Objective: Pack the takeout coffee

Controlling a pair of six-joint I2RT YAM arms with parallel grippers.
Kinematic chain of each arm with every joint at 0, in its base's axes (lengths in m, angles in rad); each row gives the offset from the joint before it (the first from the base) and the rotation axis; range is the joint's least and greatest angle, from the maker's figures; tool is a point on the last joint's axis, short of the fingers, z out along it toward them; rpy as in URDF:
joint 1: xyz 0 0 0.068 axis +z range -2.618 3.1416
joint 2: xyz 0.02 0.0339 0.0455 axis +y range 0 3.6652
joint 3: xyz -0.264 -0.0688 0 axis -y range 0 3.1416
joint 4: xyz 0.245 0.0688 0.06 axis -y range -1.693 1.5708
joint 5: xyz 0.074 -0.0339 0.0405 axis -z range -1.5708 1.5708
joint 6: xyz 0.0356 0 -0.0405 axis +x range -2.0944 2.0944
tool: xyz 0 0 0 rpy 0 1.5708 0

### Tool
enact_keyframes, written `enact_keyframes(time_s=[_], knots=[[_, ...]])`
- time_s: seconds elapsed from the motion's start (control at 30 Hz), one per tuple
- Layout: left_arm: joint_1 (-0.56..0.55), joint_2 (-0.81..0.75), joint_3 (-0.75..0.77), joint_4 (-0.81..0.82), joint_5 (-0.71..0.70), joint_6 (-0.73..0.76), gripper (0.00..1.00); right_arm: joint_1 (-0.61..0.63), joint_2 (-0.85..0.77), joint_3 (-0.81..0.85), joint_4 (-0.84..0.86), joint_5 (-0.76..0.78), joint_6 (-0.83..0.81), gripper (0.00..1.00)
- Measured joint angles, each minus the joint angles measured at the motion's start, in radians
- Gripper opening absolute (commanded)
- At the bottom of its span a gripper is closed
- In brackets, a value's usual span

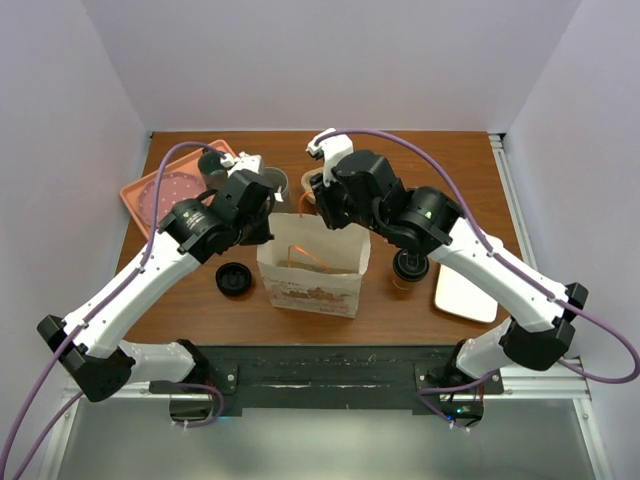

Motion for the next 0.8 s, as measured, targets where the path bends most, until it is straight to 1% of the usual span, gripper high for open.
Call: enact_keyframes(time_s=[0.1,0.13,0.23,0.33,0.4,0.47,0.6,0.7,0.77,0.8], knots=[[0.005,-0.001,0.0,0.013,0.001,0.035,0.0,0.0,-0.013,0.005,-0.016,0.016,0.035,0.45],[0.006,-0.001,-0.001,0.016,0.002,0.045,0.0,0.0,-0.019,0.007,-0.019,0.022,0.058,0.51],[0.007,-0.003,-0.001,0.034,0.009,0.085,0.0,0.0,-0.048,0.01,-0.031,0.057,0.153,0.58],[0.008,-0.018,-0.016,0.057,0.011,0.117,0.0,0.0,-0.08,0.035,-0.072,0.107,0.264,0.61],[0.008,-0.048,-0.047,0.081,0.013,0.137,0.0,-0.001,-0.089,0.079,-0.112,0.151,0.332,0.62],[0.008,-0.099,-0.098,0.108,0.019,0.148,0.0,-0.004,-0.091,0.13,-0.16,0.204,0.399,0.62],[0.01,-0.221,-0.191,0.157,0.048,0.173,0.0,-0.032,-0.091,0.161,-0.28,0.306,0.513,0.61],[0.011,-0.318,-0.264,0.214,0.083,0.192,0.0,-0.082,-0.099,0.121,-0.35,0.35,0.567,0.63],[0.011,-0.378,-0.311,0.249,0.105,0.197,0.0,-0.135,-0.122,0.046,-0.378,0.353,0.597,0.65],[0.011,-0.398,-0.329,0.261,0.115,0.198,0.0,-0.169,-0.137,-0.003,-0.388,0.351,0.609,0.68]])
